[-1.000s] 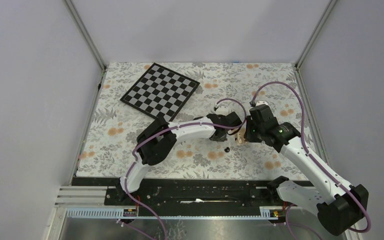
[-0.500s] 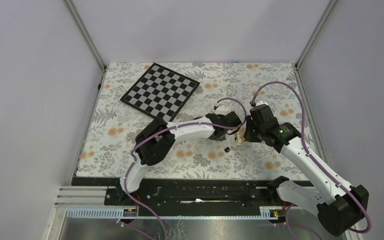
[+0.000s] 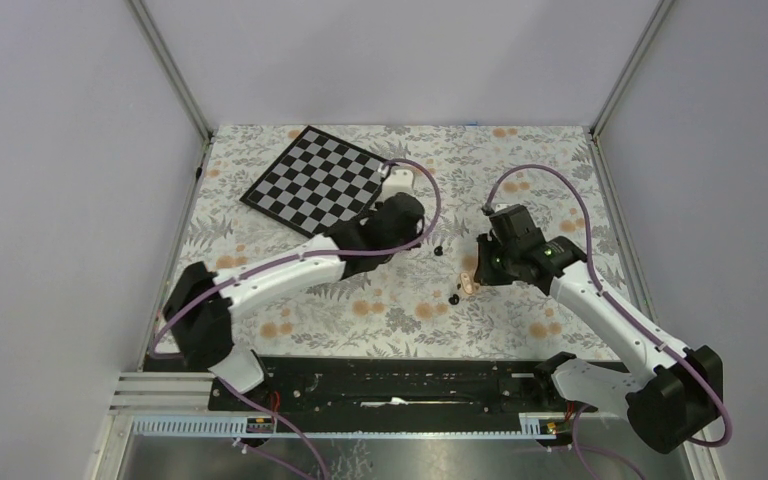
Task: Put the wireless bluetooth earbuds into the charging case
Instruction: Place the earbud in the charging case.
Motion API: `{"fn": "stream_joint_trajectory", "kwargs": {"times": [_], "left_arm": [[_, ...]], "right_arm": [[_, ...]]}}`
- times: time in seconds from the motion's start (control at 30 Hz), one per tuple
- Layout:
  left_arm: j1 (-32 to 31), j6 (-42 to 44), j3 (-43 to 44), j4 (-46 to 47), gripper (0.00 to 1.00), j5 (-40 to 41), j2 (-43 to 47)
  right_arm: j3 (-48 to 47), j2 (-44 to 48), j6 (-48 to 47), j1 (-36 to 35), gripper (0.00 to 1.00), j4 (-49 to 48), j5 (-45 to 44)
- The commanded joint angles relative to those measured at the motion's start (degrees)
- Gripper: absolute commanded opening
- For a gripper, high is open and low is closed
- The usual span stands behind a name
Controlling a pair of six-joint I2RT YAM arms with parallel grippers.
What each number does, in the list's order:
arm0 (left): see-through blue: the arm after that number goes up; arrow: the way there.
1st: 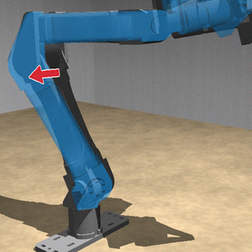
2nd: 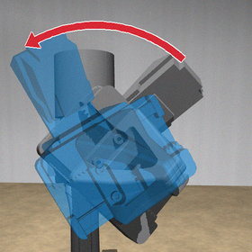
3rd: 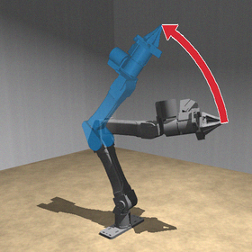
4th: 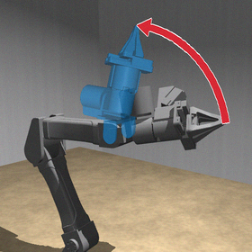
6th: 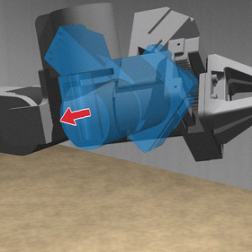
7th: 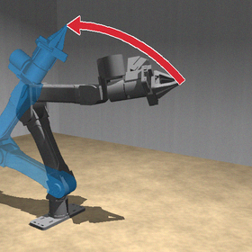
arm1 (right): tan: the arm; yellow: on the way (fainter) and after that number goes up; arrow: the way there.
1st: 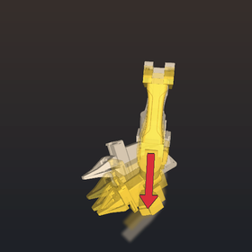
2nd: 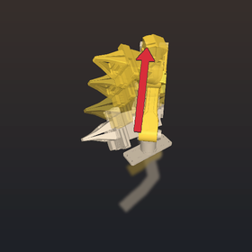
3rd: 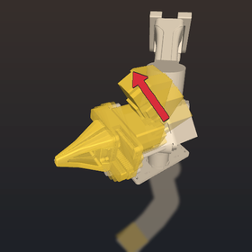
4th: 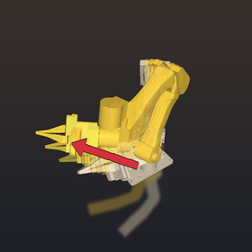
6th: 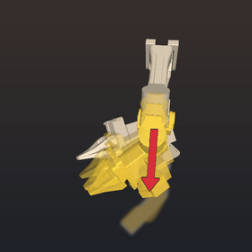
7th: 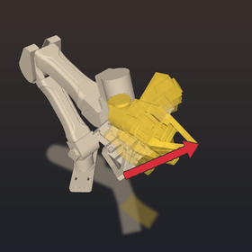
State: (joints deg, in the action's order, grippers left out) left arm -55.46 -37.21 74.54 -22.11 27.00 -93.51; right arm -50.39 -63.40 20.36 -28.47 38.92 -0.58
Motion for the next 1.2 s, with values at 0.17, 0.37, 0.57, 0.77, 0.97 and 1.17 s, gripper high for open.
{"fn": "stream_joint_trajectory", "kwargs": {"times": [0.17, 0.37, 0.57, 0.77, 0.97, 1.17], "left_arm": [[0.53, 9.40, -10.61, 23.49, 0.14, -14.83, 15.00], [0.50, 9.90, -14.34, 27.22, 0.13, -22.93, 17.94], [-0.99, 8.86, -16.54, 30.76, 0.13, -28.00, 17.15], [-1.81, 9.53, -17.06, 32.13, 0.11, -29.18, 15.38], [-1.82, 12.06, -16.48, 32.06, 0.11, -29.24, 13.05], [-1.85, 14.02, -16.11, 31.60, 0.11, -27.96, 10.53]], "right_arm": [[-3.59, -0.36, -8.46, 0.12, 0.00, -6.77, 13.18], [-7.28, -4.01, -12.03, 0.09, 0.00, -7.94, 14.78], [-9.95, -6.22, -10.72, 0.11, 0.00, -9.15, 18.04], [-10.53, -5.51, -10.39, 0.11, 0.00, -8.85, 19.87], [-10.90, -4.52, -10.75, 0.08, 0.00, -6.93, 21.73], [-10.83, -3.08, -10.91, 0.08, 0.00, -5.08, 23.42]]}}
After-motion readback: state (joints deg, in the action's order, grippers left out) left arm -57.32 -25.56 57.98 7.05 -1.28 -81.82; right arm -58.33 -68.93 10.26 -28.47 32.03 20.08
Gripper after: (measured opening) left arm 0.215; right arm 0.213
